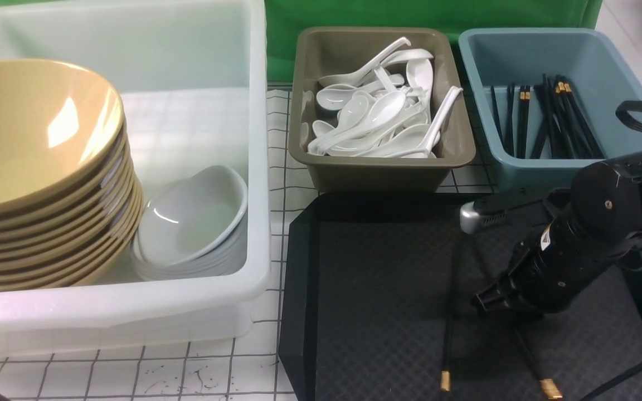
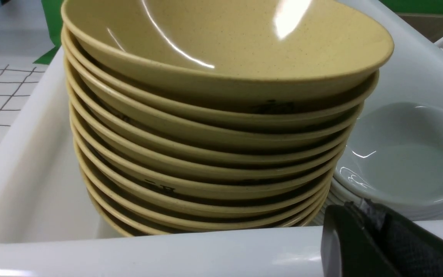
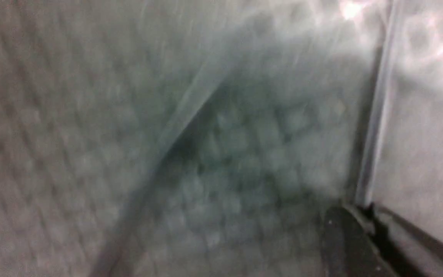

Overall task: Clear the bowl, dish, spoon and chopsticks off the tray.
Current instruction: Use the right arm to grab a chopstick, then use the right arm to put a chopstick into the small storage box on the right

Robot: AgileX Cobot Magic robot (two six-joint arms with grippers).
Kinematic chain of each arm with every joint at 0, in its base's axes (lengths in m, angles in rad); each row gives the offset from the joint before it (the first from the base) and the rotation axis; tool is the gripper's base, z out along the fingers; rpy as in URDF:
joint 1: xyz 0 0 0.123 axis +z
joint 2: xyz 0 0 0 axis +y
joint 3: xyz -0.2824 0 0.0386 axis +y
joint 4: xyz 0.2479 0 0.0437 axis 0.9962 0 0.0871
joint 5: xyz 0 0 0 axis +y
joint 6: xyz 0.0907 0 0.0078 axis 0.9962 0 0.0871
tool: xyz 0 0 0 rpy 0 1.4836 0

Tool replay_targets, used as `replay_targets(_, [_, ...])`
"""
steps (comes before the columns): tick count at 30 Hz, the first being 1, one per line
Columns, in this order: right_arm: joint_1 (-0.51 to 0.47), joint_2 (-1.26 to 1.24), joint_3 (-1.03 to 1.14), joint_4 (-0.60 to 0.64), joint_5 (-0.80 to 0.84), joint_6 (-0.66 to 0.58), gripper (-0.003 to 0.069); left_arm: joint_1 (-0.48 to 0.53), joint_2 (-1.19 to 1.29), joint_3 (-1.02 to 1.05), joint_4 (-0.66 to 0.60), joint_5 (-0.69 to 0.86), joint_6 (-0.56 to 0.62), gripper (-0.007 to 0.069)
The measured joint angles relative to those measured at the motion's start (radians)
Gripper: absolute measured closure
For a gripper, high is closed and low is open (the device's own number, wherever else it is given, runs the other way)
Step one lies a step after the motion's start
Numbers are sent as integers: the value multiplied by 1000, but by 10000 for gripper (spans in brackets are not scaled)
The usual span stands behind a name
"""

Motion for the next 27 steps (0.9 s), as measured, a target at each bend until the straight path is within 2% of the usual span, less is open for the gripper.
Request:
replay_targets(5, [0,-33,5,-76,83,-15,590,0,0,0,0,-2,0,638])
replay_targets(10, [0,-167,13,-85,142,-15,590,0,0,0,0,-9,0,638])
replay_targets(14, [0,-338,13,-86,143,-28,590,0,0,0,0,-11,0,638])
replay_targets(17, [0,-454,13,-97,85,-39,590,0,0,0,0,-12,0,638])
replay_targets(20, [-10,-554,14,-210,-173,-38,591,0,0,0,0,-24,0,638])
replay_targets(22, [-51,-544,14,-301,-375,-33,591,0,0,0,-1,-31,0,638])
replay_targets(25, [-115,-475,0,-344,-590,-32,591,0,0,0,-1,-32,0,638])
replay_targets(27, [-189,-345,-48,-353,-729,5,589,0,0,0,-1,-32,0,638])
